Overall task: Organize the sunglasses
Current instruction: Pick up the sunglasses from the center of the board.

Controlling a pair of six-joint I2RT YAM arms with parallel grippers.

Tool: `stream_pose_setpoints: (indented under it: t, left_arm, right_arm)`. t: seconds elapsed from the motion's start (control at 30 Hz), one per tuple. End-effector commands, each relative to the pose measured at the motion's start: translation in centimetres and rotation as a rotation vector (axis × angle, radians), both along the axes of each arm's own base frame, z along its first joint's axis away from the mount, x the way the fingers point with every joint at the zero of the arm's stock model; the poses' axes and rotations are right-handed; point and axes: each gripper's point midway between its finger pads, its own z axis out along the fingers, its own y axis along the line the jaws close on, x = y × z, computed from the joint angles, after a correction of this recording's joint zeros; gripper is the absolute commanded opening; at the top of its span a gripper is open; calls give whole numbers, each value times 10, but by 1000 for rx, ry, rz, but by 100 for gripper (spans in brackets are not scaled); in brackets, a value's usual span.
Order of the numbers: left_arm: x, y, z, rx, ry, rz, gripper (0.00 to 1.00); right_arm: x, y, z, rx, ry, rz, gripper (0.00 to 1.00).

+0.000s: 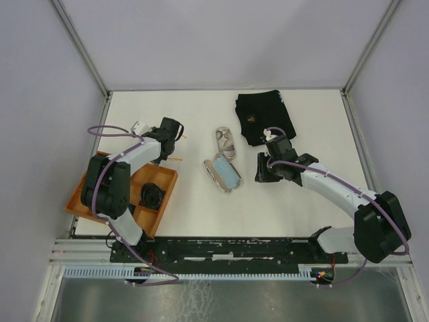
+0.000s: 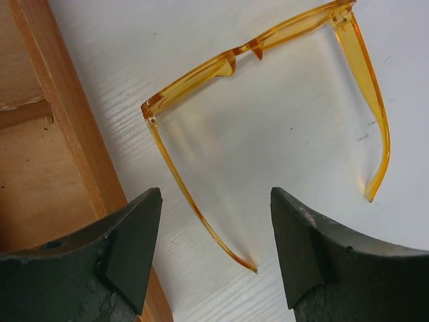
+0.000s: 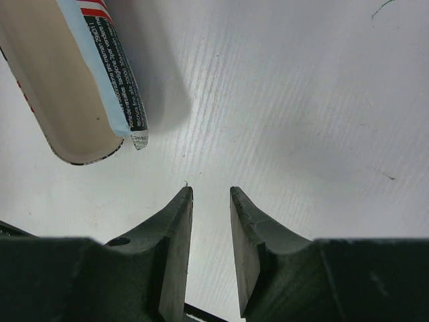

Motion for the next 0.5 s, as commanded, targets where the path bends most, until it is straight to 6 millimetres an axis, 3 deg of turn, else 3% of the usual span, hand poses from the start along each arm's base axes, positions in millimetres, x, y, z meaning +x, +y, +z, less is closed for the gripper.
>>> stream_pose_setpoints:
  t: [0.0,0.47]
  left_arm:
    - [17,3,8,-42,-87,80,72]
    - [27,5,-16,-56,-43,75,62]
  right_arm:
    - [7,2,11,22,-52,-13,37]
    - [7,0,12,14,-52,-11,38]
